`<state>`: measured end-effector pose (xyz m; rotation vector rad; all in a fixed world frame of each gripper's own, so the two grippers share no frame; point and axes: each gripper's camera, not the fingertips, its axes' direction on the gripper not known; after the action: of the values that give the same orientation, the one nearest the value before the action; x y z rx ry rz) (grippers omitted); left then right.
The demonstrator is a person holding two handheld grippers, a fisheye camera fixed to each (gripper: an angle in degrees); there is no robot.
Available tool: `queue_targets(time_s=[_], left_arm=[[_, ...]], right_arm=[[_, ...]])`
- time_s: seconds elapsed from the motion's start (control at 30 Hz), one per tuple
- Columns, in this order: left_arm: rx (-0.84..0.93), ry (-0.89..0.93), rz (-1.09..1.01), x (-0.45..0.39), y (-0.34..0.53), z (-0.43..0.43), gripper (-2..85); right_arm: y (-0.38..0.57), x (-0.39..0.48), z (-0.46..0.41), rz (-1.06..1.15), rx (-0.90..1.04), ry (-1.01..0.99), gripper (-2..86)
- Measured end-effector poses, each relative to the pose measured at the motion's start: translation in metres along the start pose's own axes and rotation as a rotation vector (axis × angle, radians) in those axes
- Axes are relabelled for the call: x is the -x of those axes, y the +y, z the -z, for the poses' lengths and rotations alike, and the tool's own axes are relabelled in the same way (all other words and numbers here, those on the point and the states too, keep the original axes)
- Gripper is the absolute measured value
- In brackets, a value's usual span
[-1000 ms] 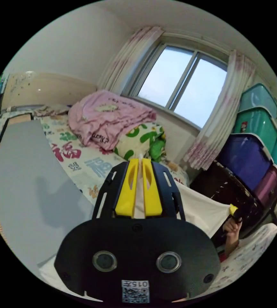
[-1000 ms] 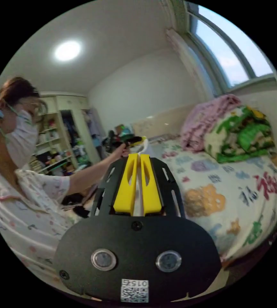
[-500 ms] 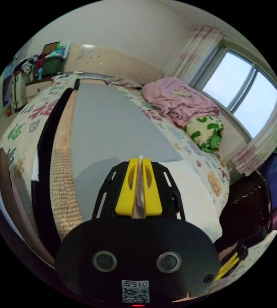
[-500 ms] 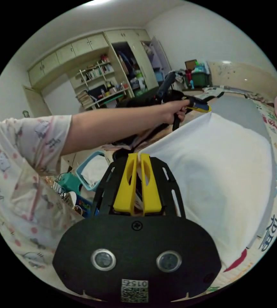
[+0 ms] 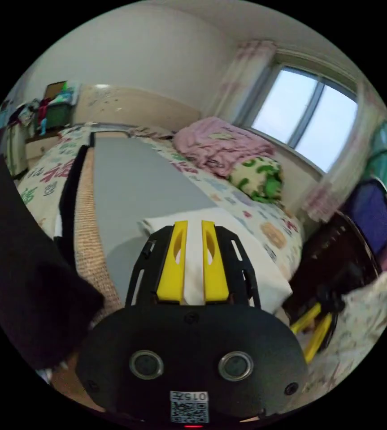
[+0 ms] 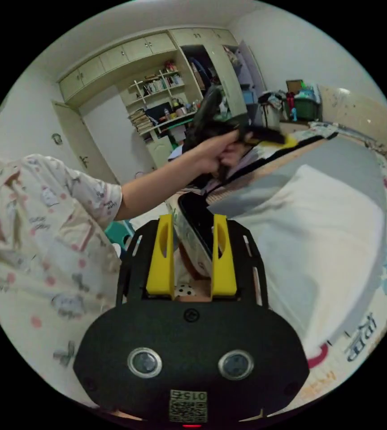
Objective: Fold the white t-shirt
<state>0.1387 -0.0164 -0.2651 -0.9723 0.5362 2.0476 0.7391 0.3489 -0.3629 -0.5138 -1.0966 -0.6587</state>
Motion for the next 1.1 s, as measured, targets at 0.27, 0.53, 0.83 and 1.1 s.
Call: queue_targets(time_s=[0.27, 0.53, 0.83, 1.1], left_arm=[[0.162, -0.109, -0.160, -0.128, 0.121, 0.033, 9.2], [0.247, -0.220, -0.192, -0.164, 0.116, 0.014, 8.6], [0.139, -0.281, -0.203, -0.189, 0.104, 0.053, 0.7], [0.212, -0.308, -0.201, -0.185, 0.098, 0.029, 0.3]], right_arm=[[0.102, -0.039, 0.047, -0.111, 0.058, 0.508, 10.6], [0.112, -0.064, -0.088, 0.025, 0.355, 0.725, 6.3], [0.093, -0.079, -0.086, -0.034, 0.318, 0.701, -1.0], [0.063, -0.142, -0.127, -0.085, 0.404, 0.668, -1.0]])
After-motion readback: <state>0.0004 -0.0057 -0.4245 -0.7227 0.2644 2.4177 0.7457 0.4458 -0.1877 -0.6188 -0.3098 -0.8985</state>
